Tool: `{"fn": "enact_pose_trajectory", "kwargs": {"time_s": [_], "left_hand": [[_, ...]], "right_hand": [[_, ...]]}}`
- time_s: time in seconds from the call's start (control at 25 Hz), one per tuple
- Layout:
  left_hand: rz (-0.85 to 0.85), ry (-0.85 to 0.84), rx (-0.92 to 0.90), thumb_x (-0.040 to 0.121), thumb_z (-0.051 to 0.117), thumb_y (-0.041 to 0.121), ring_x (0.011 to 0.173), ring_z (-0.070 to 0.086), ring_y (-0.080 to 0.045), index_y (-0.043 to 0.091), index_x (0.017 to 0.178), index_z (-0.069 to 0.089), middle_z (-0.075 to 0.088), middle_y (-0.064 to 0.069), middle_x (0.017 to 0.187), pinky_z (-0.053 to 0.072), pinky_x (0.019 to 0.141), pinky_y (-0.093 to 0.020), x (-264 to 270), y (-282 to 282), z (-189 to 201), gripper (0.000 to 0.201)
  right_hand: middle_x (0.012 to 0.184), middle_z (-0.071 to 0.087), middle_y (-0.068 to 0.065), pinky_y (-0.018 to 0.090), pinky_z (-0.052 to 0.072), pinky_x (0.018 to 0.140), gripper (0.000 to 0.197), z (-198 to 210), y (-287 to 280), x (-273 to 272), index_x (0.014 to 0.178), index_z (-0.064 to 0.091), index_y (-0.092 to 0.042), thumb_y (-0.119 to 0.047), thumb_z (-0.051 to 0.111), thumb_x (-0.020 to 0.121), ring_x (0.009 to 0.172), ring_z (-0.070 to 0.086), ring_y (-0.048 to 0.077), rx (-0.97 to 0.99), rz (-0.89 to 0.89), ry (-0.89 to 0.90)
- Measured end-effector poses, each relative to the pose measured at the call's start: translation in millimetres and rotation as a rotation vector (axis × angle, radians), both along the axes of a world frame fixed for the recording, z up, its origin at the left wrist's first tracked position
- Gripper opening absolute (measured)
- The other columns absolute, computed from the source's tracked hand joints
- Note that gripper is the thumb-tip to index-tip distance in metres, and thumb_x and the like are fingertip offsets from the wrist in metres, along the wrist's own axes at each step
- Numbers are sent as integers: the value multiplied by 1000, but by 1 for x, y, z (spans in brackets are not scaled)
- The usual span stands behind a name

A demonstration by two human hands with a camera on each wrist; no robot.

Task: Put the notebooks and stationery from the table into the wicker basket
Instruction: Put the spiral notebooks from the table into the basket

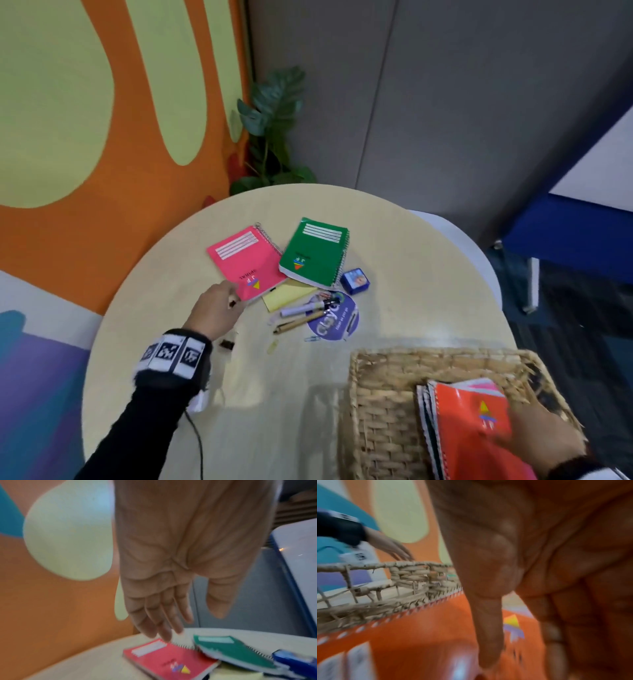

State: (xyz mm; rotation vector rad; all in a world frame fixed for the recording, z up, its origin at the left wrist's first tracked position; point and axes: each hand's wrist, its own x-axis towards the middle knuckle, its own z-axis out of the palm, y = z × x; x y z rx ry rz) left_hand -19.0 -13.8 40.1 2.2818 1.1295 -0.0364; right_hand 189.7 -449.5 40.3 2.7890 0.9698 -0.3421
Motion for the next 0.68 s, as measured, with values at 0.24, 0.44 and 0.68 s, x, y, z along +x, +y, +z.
{"fn": "enact_pose_trajectory", "kwargs": {"time_s": [0.24, 0.44, 0.68], "left_hand": [[586, -86, -434, 80, 64, 33, 81, 67, -31, -4, 110, 63, 68, -19, 97, 57, 71, -34, 60, 64, -54, 47], [567, 65, -357, 65, 64, 66, 118, 55, -33, 8, 136, 45, 50, -17, 138, 46, 100, -39, 93, 82, -85, 94], [684, 36, -425, 74, 78, 19, 128, 48, -32, -5, 141, 29, 42, -24, 142, 42, 102, -37, 107, 86, -85, 87]], "right_hand": [[70, 60, 1, 29, 47, 54, 16, 29, 201, 19, 72, 55, -17, -20, 68, 81, 64, 57, 19, 673, -296, 596], [112, 51, 16, 40, 49, 86, 55, -34, 347, 41, 115, 47, -4, -35, 68, 75, 95, 56, 30, 578, -454, 524], [149, 21, 18, 48, 30, 112, 126, -59, 398, 52, 147, 2, -12, -69, 70, 57, 136, 31, 34, 228, -652, 503]]}}
